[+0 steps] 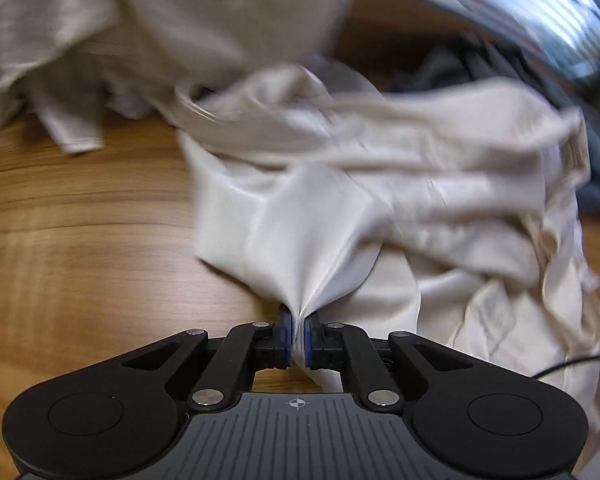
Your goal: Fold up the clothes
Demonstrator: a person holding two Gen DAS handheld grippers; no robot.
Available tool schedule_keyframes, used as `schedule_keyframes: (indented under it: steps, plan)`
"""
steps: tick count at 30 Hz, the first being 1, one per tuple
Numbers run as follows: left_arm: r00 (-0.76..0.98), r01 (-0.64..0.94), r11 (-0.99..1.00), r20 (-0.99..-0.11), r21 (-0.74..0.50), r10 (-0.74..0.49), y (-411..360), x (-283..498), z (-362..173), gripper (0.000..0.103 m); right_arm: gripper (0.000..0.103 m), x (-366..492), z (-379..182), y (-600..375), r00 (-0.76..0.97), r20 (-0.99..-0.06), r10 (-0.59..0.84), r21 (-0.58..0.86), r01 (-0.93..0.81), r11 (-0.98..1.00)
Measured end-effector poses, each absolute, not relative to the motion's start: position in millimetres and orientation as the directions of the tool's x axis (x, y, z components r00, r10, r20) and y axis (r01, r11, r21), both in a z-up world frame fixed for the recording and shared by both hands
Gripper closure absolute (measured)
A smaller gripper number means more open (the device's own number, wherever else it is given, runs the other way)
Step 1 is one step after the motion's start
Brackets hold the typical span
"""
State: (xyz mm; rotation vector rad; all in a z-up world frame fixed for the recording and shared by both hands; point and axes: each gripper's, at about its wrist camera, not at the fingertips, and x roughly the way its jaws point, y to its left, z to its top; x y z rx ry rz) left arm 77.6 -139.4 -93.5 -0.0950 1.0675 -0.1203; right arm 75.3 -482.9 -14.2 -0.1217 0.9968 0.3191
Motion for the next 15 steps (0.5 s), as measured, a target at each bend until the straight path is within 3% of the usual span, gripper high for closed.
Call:
schedule_keyframes:
  steps: [6, 13, 15]
  plan:
    - [0.583, -0.070, 0.993, -0.812, -0.100, -0.041, -118.0, 59.0, -40.4, 0.096, 0.020, 83.9, -39.0, -483.8, 0.465, -0.837, 0.288, 0.120, -0.357, 0.926]
    - [0.656, -0.101, 0.994, -0.754, -0.048, 0.030, -122.8, 51.9, 1.8, 0.096, 0.019, 84.5, -85.6, -460.8, 0.408, -0.829, 0.383, 0.256, -0.333, 0.908]
    - [0.673, -0.102, 0.994, -0.738, -0.030, 0.046, -126.5, 49.1, 9.1, 0.096, 0.029, 83.1, -91.7, -451.6, 0.429, -0.824, 0.371, 0.230, -0.346, 0.910]
